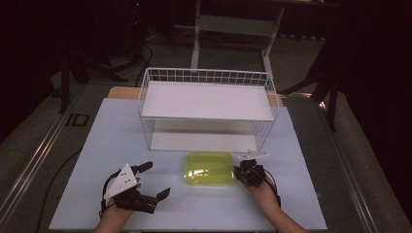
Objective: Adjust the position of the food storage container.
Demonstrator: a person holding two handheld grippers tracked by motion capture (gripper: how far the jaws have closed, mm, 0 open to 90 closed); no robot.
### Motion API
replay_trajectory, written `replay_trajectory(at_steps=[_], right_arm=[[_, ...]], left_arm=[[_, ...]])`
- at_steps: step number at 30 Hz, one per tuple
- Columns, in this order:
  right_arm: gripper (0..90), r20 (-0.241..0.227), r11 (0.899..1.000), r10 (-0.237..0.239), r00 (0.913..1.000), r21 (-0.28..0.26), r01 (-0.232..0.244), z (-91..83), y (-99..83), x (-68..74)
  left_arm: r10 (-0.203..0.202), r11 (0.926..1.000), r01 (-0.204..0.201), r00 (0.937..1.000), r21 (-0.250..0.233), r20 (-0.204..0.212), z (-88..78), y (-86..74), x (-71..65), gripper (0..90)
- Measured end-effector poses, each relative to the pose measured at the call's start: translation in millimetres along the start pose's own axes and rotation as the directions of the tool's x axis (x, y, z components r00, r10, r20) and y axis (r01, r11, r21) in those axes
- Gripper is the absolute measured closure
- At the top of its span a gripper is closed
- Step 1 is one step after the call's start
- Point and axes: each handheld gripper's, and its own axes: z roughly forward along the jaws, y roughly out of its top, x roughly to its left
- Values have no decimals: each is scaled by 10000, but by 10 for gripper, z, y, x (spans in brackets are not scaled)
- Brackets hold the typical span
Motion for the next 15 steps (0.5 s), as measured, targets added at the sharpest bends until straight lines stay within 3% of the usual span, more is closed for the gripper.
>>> replay_trajectory(at_steps=[15], right_arm=[[898,-254,9992,-373,9990,107,376,224,155,204]], left_arm=[[38,10000,-39,10000,71,58,8,-11,-13,4]])
